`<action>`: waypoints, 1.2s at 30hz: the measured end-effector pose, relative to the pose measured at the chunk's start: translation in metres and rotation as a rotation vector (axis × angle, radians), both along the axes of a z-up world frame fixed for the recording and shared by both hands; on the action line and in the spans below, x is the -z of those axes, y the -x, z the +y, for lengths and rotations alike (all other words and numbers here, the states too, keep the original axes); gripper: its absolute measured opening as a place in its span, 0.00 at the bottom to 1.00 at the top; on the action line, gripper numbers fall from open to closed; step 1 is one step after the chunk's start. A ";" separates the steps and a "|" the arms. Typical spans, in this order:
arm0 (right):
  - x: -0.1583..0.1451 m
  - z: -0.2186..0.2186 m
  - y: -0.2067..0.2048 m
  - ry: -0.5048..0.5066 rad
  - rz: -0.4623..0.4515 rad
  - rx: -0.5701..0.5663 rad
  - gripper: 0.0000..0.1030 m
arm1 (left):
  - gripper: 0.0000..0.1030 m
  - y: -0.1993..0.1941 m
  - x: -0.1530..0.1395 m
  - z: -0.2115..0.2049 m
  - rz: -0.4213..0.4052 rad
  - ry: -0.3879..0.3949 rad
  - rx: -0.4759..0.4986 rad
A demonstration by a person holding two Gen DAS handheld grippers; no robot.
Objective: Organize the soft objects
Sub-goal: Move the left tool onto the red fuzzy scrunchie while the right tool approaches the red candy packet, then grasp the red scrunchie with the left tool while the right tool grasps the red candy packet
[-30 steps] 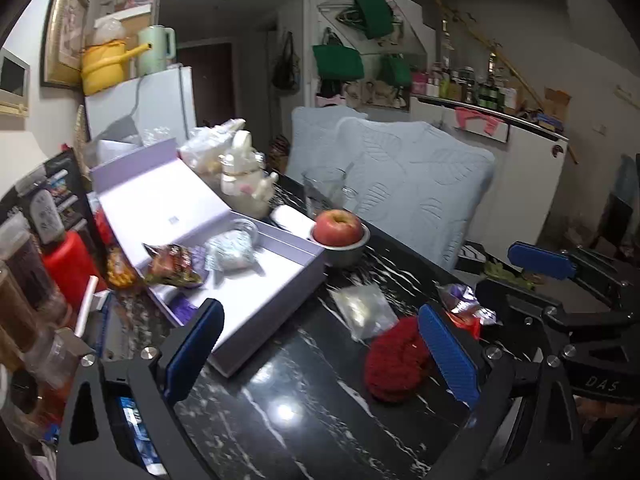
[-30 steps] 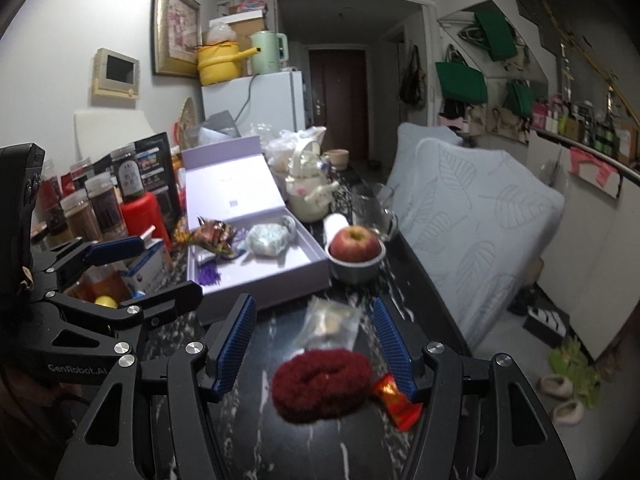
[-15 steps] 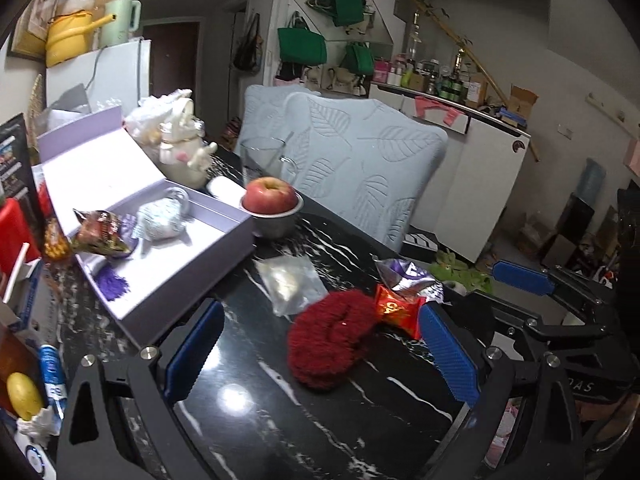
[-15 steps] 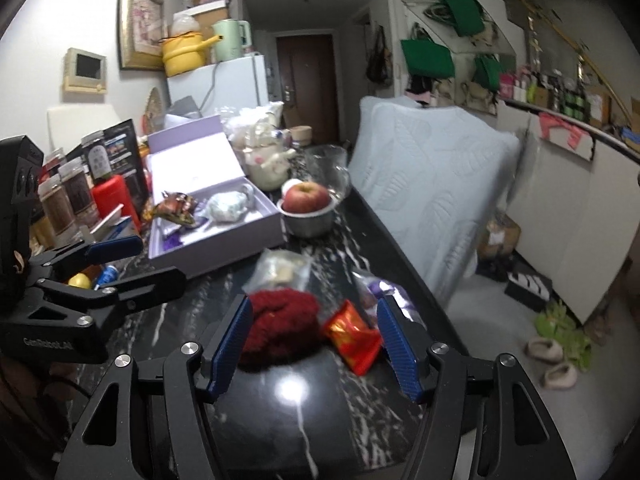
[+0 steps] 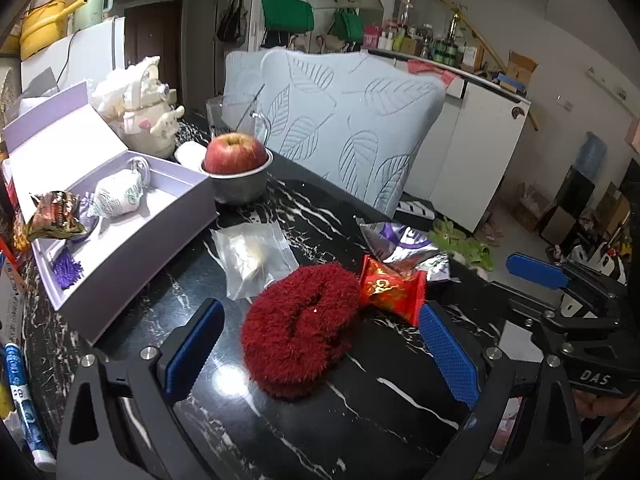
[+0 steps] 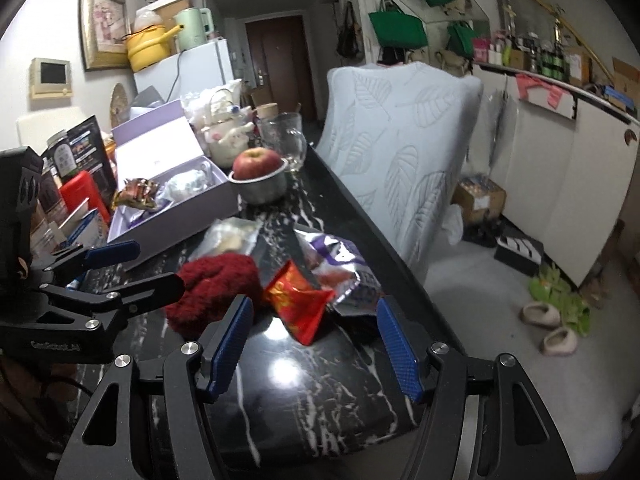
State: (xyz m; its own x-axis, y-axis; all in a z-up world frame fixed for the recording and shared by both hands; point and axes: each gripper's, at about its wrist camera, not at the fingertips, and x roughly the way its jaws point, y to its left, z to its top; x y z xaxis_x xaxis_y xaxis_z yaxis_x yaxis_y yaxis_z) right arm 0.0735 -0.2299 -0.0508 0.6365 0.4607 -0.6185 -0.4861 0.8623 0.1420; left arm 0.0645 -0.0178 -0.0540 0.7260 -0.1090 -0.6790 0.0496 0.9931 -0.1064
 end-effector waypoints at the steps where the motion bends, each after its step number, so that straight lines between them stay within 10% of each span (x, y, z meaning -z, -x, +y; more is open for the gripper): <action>1: 0.003 -0.002 -0.003 -0.002 0.007 0.001 0.63 | 0.96 -0.004 0.004 -0.001 0.009 -0.003 0.000; 20: 0.037 -0.010 -0.033 -0.012 0.100 0.016 0.63 | 0.96 -0.055 0.067 -0.001 0.187 -0.025 0.001; 26: 0.040 -0.011 -0.030 -0.015 0.119 0.018 0.63 | 0.44 -0.046 0.063 -0.002 0.145 -0.057 0.010; 36: 0.048 0.016 -0.029 -0.008 0.138 -0.030 0.65 | 0.41 -0.015 0.054 0.016 0.143 -0.029 0.003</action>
State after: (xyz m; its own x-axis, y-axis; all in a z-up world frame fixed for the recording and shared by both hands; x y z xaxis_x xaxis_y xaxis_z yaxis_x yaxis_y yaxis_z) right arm 0.1025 -0.2142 -0.0989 0.5313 0.4839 -0.6954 -0.4871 0.8461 0.2166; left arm 0.0795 -0.0019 -0.1082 0.6216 -0.0899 -0.7782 0.0388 0.9957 -0.0840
